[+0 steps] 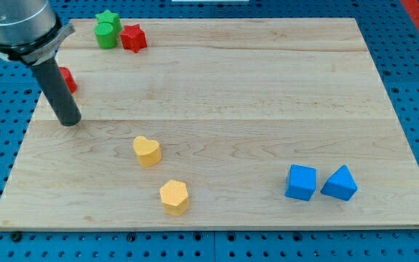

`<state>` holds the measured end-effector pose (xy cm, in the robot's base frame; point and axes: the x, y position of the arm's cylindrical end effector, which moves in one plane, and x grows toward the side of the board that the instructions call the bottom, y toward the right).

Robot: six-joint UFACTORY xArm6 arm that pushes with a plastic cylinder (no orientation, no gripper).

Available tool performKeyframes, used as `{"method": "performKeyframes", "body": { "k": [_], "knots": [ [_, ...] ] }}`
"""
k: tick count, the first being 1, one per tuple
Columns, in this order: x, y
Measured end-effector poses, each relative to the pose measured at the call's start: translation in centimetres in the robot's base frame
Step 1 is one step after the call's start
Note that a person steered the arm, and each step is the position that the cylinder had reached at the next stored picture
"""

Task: Push red circle to the red star

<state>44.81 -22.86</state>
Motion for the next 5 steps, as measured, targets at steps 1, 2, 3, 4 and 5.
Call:
{"method": "performKeyframes", "body": {
  "k": [1,2,3,4,5],
  "knots": [
    [-2.9,-1.0],
    [-5.4,-2.6],
    [-5.7,-5.9],
    [-6.6,-7.6],
    [-8.0,-6.2]
  ]
}}
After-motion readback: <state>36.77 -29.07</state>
